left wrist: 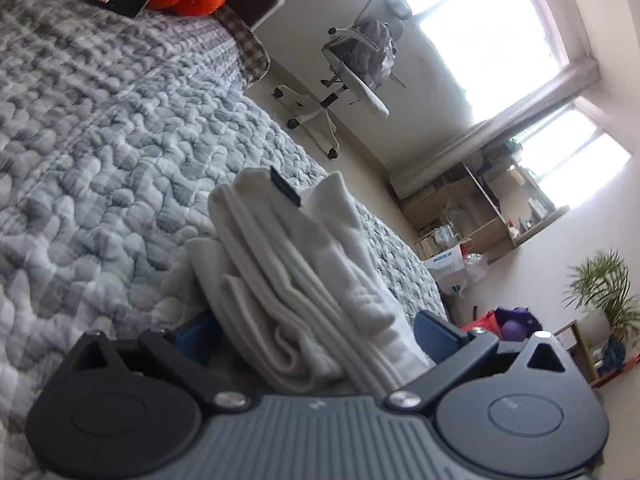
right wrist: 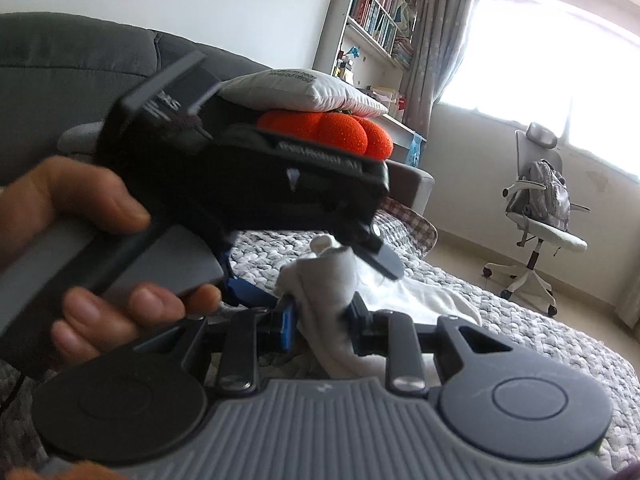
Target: Fold clothes
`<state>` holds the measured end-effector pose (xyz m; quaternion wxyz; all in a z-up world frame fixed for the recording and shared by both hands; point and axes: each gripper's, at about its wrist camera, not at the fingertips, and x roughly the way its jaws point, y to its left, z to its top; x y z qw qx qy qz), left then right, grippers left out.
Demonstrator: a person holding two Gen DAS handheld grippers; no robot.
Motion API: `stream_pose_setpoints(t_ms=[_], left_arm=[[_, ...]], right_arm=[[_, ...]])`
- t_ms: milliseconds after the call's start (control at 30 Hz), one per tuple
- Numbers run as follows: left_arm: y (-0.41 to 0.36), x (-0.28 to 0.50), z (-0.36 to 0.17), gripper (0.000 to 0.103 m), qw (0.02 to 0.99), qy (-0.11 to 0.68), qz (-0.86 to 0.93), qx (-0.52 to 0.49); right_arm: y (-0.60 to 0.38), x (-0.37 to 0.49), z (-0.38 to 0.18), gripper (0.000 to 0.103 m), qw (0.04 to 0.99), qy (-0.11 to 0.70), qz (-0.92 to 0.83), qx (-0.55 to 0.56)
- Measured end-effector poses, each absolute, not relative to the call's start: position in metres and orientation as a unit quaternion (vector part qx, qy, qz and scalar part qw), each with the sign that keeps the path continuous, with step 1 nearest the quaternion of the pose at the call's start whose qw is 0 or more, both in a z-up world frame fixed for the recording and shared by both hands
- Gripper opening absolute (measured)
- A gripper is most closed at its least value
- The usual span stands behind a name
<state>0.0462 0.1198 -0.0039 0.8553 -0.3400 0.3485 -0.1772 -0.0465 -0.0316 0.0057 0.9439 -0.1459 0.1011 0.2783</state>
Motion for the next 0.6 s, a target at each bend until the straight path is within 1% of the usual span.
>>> stream_pose_setpoints(t_ms=[100, 300, 367, 433, 467, 533, 567, 600], left_arm=[[0.112, 0.050, 0.001, 0.102, 0.863, 0.350, -0.180, -0.316], [0.115, 0.063, -0.001, 0.097, 0.864, 0.349, -0.188, -0.310], [0.118, 0.065, -0.003, 0.094, 0.866, 0.349, -0.186, -0.306], [0.119, 0.065, -0.004, 0.084, 0.872, 0.347, -0.181, -0.294], [0.118, 0.064, -0.004, 0.083, 0.876, 0.345, -0.179, -0.287], [0.116, 0.063, -0.004, 0.076, 0.883, 0.340, -0.173, -0.274], [0.114, 0.063, -0.003, 0.074, 0.886, 0.340, -0.169, -0.267], [0.113, 0.063, -0.002, 0.070, 0.889, 0.339, -0.165, -0.260]], right_arm=[[-0.034, -0.046, 0.006, 0.028, 0.945, 0.102, 0.279, -0.139], [-0.037, -0.048, 0.009, 0.028, 0.946, 0.099, 0.278, -0.135], [-0.038, -0.048, 0.008, 0.028, 0.945, 0.100, 0.280, -0.134], [-0.039, -0.049, 0.006, 0.028, 0.944, 0.101, 0.283, -0.134], [-0.039, -0.049, 0.005, 0.028, 0.944, 0.101, 0.284, -0.135], [-0.038, -0.049, 0.004, 0.028, 0.943, 0.103, 0.286, -0.137], [-0.038, -0.049, 0.004, 0.028, 0.942, 0.104, 0.288, -0.140], [-0.037, -0.049, 0.003, 0.028, 0.941, 0.105, 0.289, -0.143]])
